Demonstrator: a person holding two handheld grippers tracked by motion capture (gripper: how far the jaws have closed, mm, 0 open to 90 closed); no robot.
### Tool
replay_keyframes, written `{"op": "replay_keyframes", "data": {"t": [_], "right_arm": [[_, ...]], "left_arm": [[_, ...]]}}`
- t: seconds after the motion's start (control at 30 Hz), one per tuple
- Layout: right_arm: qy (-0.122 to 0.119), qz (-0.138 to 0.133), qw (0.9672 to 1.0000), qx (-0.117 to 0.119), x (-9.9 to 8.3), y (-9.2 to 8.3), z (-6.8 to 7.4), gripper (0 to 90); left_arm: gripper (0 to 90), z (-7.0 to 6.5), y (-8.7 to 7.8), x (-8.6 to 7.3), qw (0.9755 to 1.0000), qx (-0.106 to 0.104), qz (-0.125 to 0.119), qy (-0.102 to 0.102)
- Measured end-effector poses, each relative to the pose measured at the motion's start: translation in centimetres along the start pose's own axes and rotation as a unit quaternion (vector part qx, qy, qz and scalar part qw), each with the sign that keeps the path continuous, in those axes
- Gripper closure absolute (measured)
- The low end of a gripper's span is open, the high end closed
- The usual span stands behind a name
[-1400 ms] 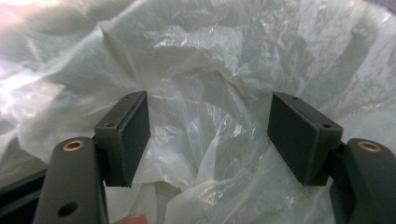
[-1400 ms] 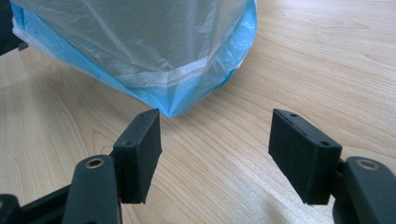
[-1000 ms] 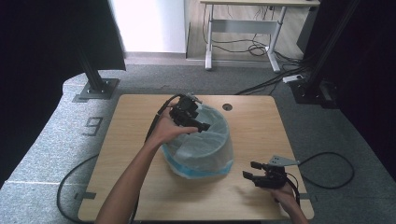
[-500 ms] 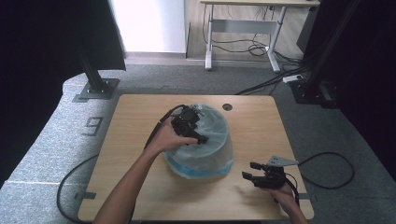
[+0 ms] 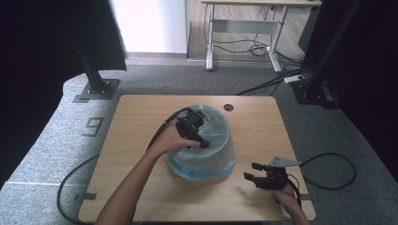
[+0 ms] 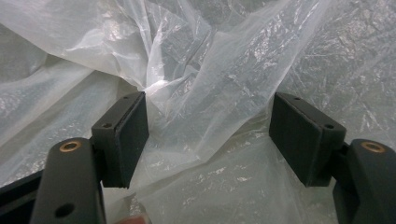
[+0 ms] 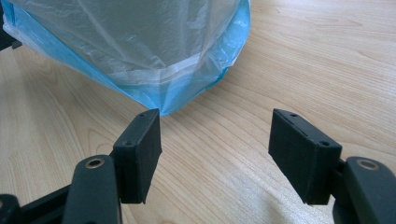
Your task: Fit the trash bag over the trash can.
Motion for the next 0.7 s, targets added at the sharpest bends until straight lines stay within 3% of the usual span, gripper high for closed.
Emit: {"op": "replay_keyframes", "data": {"t": [0.07,0.1,0.13,0.2,0.23,0.27,0.33,0.4,0.43,0.6,0.7], "right_arm": [[0.001,-0.001,1.0000,0.000,0.0,-0.1,-0.1,33.5],[0.002,-0.002,1.0000,-0.002,0.0,-0.1,-0.1,33.5],[0.002,-0.002,1.0000,-0.002,0.0,-0.1,-0.1,33.5],[0.004,-0.006,1.0000,-0.005,0.0,-0.3,-0.2,33.5],[0.004,-0.007,0.9999,-0.006,0.1,-0.3,-0.3,33.5],[0.004,-0.007,0.9999,-0.006,0.1,-0.3,-0.3,33.5],[0.003,-0.006,1.0000,-0.007,0.1,-0.3,-0.3,33.5],[0.003,-0.006,1.0000,-0.007,0.0,-0.3,-0.3,33.4],[0.004,-0.005,0.9999,-0.008,0.0,-0.3,-0.3,33.4],[0.006,-0.004,0.9999,-0.009,0.0,-0.3,-0.4,33.4],[0.006,-0.003,0.9999,-0.010,0.0,-0.2,-0.4,33.4]], "left_arm": [[28.3,0.0,-0.6,-0.2,0.9998,-0.002,-0.021,-0.003],[28.4,0.0,-1.6,-0.6,0.9988,-0.004,-0.050,-0.004],[28.3,0.0,-1.6,-0.6,0.9988,-0.004,-0.050,-0.004],[28.3,-0.1,-2.7,-1.1,0.9971,-0.004,-0.076,-0.005],[28.3,-0.1,-3.7,-1.9,0.9951,-0.001,-0.099,-0.008],[28.3,-0.1,-3.7,-1.9,0.9951,-0.001,-0.099,-0.008],[28.3,-0.1,-5.0,-3.4,0.9921,0.001,-0.125,-0.011],[28.2,-0.2,-5.3,-3.9,0.9910,0.003,-0.133,-0.012],[28.1,-0.3,-5.8,-5.0,0.9889,0.004,-0.148,-0.015],[27.8,-0.9,-6.2,-7.1,0.9857,0.011,-0.168,-0.012],[27.8,-1.7,-6.7,-9.0,0.9811,0.019,-0.192,-0.006]]}}
Point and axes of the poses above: each handheld gripper's, and its own axes: y roughly forward along the jaws, x roughly out of its top, z roughly to its left, the point moved 4 cm from there along y, roughly forward along the jaws, and after that the axes turned 10 degrees about z, right-handed, at the moved point
